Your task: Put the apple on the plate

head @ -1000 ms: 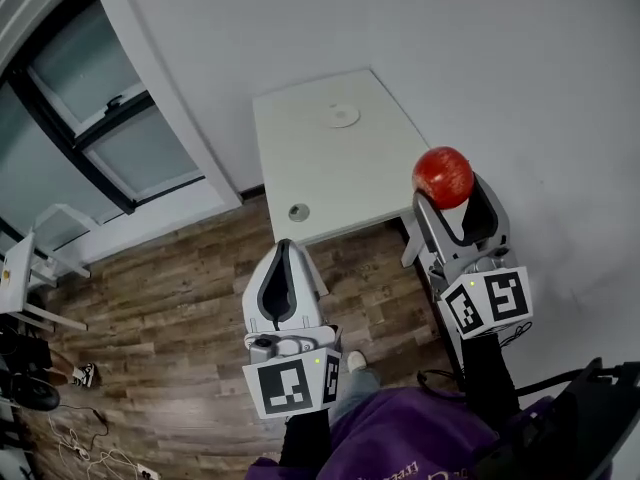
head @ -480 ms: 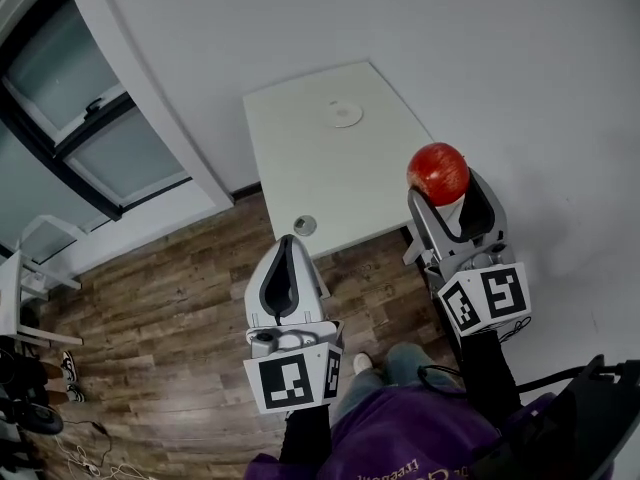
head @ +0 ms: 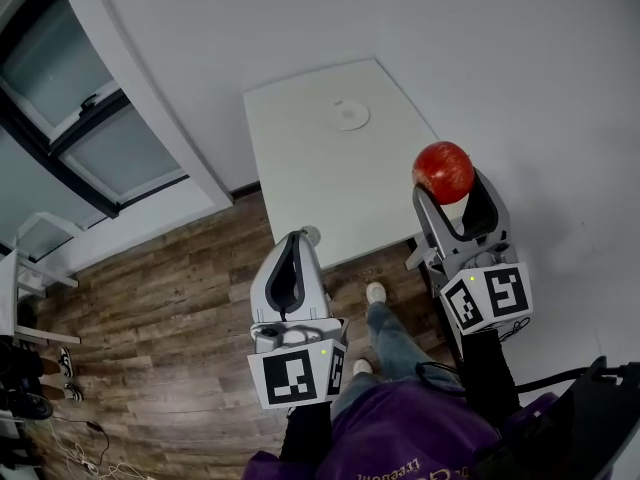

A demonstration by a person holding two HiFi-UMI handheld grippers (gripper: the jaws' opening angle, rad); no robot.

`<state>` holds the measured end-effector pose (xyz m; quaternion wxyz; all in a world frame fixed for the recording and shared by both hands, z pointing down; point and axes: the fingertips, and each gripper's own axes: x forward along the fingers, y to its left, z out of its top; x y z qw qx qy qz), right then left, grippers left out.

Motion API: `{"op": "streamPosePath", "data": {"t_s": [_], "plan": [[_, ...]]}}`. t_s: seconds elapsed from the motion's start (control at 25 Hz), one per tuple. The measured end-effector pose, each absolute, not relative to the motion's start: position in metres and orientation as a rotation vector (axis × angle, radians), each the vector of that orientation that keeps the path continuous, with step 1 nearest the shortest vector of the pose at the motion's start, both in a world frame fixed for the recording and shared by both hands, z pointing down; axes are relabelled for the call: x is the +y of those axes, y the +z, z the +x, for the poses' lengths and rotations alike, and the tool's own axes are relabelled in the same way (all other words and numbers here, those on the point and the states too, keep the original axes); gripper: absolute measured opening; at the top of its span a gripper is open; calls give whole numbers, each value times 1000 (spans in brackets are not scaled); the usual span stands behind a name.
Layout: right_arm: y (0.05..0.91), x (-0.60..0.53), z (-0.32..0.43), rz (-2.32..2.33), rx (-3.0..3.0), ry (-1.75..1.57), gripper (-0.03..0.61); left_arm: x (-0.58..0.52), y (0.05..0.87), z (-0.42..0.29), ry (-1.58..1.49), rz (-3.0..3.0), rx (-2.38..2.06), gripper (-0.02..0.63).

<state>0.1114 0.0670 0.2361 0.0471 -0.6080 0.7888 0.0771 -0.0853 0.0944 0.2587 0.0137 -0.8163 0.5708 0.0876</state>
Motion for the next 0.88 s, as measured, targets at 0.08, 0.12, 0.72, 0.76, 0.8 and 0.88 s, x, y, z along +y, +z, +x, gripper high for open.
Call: {"op": "streamPosePath", "data": {"t_s": [0.08,0.12,0.72,0.76,0.8,0.88], "plan": [[238,55,111,-1845,2412,228,351,84,260,-85,271,-2539,1783,6],[239,47,111,-1840,2416,225,351,78,259,-85,270,-2535,1787,6],[250,-88,113,-1764,2533,224,350,-29,266,-86,281,-2442,1938,6],[252,-90,111,-1760,2541,218,350,-29,266,-88,281,-2438,1946,6],[255,-96,111,-1756,2549,207,351,-32,267,-87,278,-2435,1954,6],[262,-129,119,-1747,2573,180,351,-61,269,-78,261,-2429,1976,6]]}}
